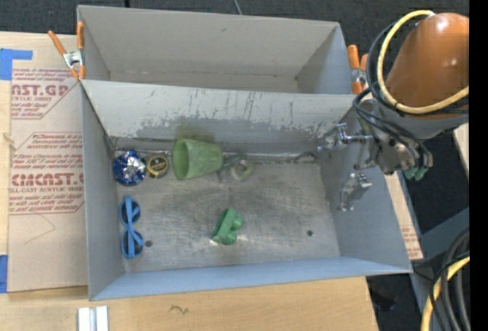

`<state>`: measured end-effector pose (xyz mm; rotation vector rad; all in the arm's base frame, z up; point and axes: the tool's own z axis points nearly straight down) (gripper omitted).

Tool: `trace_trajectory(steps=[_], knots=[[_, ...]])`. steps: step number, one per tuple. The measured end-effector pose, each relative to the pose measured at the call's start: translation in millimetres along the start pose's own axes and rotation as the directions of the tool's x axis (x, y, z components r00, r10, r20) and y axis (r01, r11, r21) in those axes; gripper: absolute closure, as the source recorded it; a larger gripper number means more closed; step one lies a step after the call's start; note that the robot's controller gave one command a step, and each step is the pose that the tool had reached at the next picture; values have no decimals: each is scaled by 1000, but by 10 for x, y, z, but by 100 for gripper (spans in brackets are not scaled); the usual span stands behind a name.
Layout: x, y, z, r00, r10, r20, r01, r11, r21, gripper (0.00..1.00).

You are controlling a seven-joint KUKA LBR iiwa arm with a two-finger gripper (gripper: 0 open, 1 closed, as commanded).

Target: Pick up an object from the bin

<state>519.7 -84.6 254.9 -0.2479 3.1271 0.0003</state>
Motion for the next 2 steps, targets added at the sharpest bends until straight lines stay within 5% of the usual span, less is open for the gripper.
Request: trace_trajectory(steps=[1, 2], knots=[[-153, 753, 1268, 999, 48, -11, -48, 999, -4, 0], [-173, 1587, 1839, 992, -125, -1, 125, 992, 0, 0]])
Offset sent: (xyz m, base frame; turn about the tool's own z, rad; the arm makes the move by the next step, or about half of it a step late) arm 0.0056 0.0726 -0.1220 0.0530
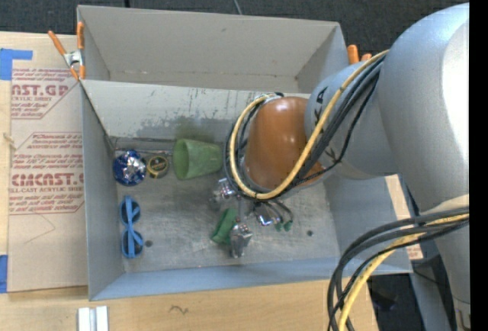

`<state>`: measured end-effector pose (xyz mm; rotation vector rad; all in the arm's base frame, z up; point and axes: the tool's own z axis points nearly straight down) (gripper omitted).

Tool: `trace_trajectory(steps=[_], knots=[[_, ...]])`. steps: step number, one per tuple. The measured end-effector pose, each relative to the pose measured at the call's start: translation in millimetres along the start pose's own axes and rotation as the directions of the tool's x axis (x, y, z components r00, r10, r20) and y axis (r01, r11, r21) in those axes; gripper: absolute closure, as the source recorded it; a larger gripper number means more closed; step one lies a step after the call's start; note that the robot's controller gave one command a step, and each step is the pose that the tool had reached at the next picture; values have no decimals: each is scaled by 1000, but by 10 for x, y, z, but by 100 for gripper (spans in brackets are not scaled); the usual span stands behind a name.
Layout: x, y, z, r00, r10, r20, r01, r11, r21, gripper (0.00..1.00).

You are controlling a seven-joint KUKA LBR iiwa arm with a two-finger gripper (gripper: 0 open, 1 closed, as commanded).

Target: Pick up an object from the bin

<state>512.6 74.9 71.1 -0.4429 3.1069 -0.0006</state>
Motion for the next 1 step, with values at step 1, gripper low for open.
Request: trace_trajectory(steps=[1], knots=[[-2, -7, -22, 1000, 3, 3, -3, 1000, -1, 100]])
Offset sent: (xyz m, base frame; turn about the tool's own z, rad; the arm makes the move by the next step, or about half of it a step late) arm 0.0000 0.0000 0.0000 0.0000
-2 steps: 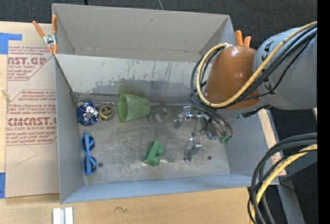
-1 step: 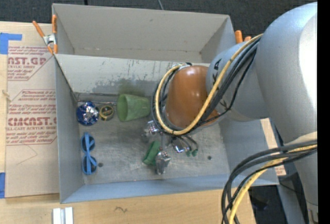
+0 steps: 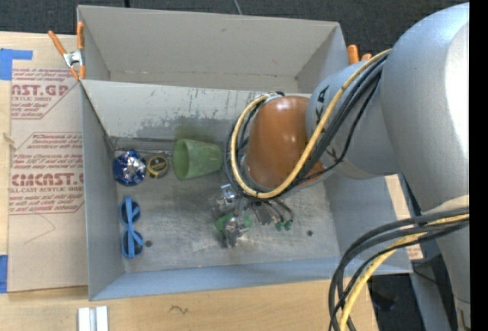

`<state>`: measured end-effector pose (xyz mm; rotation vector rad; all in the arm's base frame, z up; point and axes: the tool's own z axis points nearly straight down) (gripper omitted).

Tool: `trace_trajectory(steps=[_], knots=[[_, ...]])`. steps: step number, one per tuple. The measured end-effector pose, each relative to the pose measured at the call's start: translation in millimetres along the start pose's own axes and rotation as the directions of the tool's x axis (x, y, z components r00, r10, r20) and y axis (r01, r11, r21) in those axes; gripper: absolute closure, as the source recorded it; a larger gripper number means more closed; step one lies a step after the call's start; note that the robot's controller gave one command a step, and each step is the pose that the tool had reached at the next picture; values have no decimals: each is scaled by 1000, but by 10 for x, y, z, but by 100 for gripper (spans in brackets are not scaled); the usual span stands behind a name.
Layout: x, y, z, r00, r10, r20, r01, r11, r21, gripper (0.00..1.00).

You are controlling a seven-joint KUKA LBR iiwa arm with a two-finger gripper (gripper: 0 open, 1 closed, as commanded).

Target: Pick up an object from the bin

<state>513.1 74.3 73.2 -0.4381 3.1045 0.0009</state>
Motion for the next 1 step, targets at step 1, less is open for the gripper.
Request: trace_trajectory(steps=[1], knots=[[-211, -833, -1436, 966, -259, 2, 259, 966, 4, 100]])
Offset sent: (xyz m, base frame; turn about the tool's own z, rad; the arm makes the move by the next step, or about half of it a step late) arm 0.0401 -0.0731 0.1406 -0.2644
